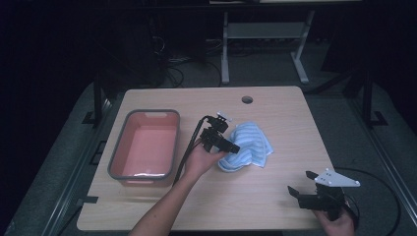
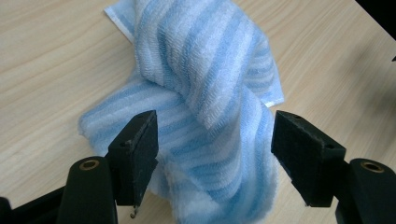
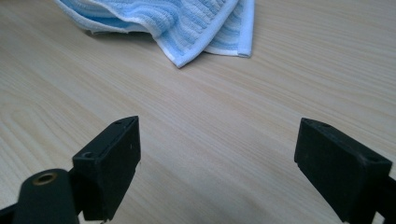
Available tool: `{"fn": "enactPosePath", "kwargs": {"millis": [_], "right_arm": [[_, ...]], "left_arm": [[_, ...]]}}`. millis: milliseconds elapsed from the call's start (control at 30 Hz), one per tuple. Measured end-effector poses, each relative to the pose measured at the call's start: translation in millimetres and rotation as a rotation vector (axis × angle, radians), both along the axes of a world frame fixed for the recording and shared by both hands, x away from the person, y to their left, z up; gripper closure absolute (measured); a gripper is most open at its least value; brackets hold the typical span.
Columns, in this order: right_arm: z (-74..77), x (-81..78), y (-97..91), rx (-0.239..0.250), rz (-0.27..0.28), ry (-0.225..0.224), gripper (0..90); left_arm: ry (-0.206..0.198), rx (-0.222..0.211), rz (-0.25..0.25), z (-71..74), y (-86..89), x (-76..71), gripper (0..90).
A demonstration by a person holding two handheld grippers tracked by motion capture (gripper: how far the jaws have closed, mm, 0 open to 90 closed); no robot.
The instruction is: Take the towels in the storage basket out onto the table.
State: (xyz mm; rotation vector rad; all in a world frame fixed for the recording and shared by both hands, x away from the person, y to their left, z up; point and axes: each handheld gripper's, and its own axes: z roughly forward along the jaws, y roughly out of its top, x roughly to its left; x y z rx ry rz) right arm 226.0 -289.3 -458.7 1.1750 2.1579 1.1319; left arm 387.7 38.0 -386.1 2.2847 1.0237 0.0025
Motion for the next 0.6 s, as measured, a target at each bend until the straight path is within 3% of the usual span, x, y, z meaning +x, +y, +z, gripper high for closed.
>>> {"fn": "enactPosePath", "kwargs": {"millis": [600], "right_arm": [[0.7, 0.9, -2.5, -0.007, -0.007, 0.001, 14.0]], "left_arm": [[-0.021, 0.005, -0.013, 11.9, 13.0, -13.6, 31.3]]}}
